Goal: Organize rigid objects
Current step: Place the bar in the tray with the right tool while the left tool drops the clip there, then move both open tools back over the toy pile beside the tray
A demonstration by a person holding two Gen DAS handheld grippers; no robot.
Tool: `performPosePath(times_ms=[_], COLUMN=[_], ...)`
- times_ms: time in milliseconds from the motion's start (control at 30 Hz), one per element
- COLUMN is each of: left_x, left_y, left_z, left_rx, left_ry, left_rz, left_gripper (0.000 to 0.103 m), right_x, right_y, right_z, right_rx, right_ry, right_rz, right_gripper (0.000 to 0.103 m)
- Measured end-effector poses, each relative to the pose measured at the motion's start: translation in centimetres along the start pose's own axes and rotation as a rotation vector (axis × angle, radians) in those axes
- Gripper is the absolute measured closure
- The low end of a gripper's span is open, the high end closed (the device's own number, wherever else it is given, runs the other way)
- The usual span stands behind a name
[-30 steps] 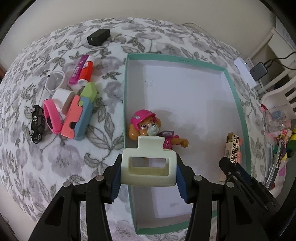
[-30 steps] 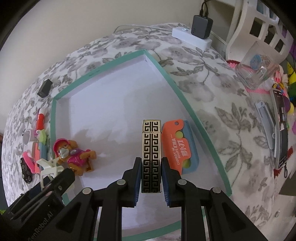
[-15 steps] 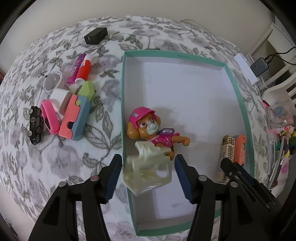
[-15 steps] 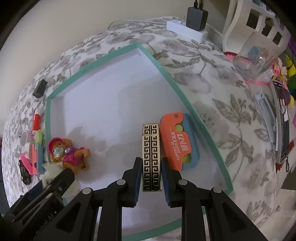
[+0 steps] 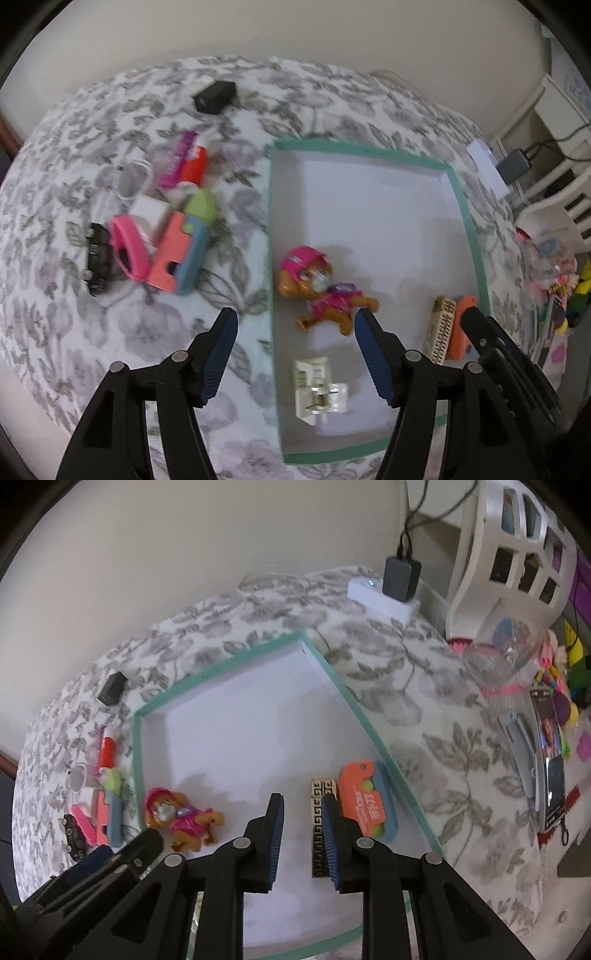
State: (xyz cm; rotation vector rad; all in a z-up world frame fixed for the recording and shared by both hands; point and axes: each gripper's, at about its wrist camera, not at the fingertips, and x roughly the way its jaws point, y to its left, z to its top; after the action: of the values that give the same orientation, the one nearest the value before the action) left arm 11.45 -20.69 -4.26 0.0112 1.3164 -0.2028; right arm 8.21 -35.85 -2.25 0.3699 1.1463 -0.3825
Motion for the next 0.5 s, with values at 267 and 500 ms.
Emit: performPosePath(times_ms=[267, 500], left_x=[0.0, 1.0], left_y=[3.8, 6.3], left_z=[0.5, 0.3], left_rx=[-0.121, -0.187], left_ry=[-0.011, 0.025], left_rz=[0.134, 0.233], left_gripper=[0.015, 0.012], right_x=[1.0, 2.0], right_y=[2.3, 3.6], right_z=[-0.9, -1.7], right_rx=[-0.096, -0.153], right_ry=[0.022, 0.053], right_rz=[0.023, 0.023], right_gripper=[0.079, 0.074])
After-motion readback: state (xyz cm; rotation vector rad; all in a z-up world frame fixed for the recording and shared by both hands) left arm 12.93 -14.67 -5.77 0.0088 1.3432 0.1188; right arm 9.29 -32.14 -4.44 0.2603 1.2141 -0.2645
